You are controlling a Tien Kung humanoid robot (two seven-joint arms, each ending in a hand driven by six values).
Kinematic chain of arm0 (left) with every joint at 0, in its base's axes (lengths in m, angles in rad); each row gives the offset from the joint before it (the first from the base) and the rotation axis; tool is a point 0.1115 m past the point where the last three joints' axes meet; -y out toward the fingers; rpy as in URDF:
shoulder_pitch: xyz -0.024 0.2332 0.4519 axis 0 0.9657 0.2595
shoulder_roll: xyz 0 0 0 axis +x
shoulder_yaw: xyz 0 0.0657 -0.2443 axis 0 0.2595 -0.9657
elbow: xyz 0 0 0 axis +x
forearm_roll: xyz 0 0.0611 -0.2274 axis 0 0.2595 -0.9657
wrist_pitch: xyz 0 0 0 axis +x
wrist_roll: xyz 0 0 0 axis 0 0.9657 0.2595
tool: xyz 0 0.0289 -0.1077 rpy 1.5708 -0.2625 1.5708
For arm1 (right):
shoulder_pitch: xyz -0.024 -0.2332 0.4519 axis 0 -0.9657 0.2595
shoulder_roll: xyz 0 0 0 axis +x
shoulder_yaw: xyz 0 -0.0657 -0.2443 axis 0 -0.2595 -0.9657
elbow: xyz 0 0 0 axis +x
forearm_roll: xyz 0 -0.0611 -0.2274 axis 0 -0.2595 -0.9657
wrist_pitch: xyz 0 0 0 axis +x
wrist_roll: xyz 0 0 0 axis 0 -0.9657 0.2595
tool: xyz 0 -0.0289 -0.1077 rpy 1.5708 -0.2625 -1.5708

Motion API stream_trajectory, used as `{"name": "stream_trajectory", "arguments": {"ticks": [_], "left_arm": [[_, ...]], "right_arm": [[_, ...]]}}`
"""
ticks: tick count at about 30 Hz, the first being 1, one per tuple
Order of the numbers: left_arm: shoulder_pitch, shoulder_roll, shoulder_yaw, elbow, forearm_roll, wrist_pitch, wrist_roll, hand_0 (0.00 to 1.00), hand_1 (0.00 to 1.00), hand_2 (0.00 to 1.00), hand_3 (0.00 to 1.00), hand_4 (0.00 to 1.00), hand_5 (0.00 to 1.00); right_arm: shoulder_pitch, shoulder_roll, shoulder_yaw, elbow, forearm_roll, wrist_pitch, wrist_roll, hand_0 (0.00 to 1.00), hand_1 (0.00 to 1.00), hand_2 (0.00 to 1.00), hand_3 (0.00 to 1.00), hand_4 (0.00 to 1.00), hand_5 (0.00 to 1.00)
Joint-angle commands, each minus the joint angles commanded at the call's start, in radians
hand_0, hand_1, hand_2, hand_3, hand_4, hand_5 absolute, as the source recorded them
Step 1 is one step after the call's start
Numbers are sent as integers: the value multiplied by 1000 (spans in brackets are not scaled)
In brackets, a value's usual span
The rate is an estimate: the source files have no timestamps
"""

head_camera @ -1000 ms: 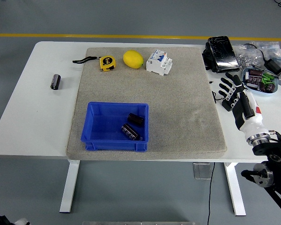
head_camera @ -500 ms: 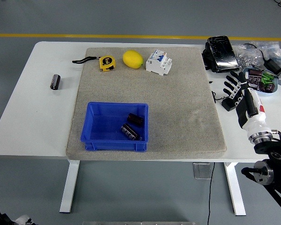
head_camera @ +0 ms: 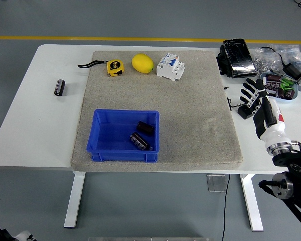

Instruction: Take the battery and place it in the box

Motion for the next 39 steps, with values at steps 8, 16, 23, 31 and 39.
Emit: {"name": "stream_trajectory", "arguments": {"ticks": [8, 16, 23, 31, 39], "left_arm": [[3, 1, -4, 0, 10, -1, 1, 745, 735, 795, 618, 622, 508], [0, 0, 4, 2, -5, 1, -1, 745, 734, 793, 618, 623, 507], [3, -3, 0, 6, -11, 6, -1, 745, 733, 791, 616, 623, 505], [2, -5, -8, 8, 1, 5, 3, 744, 733, 790, 615, 623, 504], [2, -5, 0, 9, -11, 7, 1, 746, 732, 790, 614, 619, 499]], "right_arm": [[0, 0, 0, 3, 4, 1, 0, 868, 854, 845, 816, 998, 875], [0, 2, 5, 1, 22, 2, 4, 867, 851, 842, 814, 998, 874], [5, 5, -7, 1, 28, 4, 6, 864, 849, 839, 815, 998, 874], [9, 8, -4, 1, 31, 1, 6, 864, 848, 840, 814, 998, 874], [15, 13, 7, 6, 46, -26, 10, 856, 840, 828, 806, 998, 871]]}}
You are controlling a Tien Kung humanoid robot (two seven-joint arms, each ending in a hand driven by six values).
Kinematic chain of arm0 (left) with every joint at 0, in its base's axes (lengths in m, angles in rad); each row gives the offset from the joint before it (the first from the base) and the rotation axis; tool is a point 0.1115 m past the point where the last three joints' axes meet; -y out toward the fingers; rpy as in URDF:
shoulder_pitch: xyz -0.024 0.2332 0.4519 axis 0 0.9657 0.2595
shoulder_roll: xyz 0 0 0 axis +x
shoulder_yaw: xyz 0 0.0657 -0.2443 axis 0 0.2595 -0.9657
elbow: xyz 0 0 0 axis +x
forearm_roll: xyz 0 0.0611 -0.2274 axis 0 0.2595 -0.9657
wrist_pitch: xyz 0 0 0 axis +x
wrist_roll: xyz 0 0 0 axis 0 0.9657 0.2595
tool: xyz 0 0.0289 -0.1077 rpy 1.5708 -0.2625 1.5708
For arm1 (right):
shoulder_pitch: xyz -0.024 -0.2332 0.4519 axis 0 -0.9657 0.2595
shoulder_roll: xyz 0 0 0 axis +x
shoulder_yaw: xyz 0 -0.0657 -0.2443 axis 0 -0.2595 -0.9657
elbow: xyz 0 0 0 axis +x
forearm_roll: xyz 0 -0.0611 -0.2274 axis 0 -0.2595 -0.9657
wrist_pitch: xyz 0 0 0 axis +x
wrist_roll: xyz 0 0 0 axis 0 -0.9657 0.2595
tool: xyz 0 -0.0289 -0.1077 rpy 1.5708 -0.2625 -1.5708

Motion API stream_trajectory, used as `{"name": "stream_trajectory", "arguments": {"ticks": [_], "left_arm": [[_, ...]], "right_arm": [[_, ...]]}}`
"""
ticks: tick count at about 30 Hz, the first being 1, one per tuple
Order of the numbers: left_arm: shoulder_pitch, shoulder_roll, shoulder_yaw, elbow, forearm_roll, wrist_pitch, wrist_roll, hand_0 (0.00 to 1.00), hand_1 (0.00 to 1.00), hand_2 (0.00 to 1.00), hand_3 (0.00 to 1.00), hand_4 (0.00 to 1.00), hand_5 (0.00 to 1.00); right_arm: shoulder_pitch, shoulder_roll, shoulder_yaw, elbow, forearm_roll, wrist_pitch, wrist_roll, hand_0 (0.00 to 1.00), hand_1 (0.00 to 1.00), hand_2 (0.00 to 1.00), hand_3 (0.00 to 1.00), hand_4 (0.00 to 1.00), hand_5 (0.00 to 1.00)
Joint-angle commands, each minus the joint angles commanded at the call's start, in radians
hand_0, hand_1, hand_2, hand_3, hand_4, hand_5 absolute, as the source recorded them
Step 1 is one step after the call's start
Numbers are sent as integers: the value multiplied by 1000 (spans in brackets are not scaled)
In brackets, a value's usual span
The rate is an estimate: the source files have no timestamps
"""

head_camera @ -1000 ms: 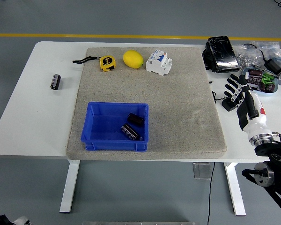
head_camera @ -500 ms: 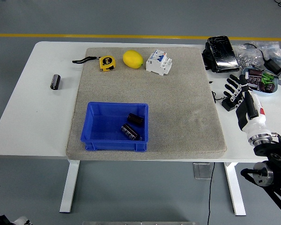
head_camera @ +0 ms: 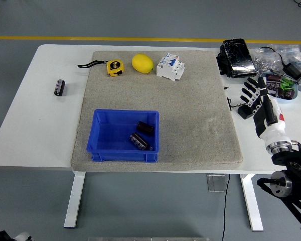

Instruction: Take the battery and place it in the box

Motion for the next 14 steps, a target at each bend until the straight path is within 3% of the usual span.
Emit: {"name": "stream_trajectory", "arguments": {"ticks": [14], "left_arm": [[-4, 3, 16, 0, -17, 6, -7, 747, 732, 788, 614, 623, 503]], "right_arm": [[14, -5, -2, 7, 22, -16, -2, 849, 838, 821, 806, 998, 864]]}}
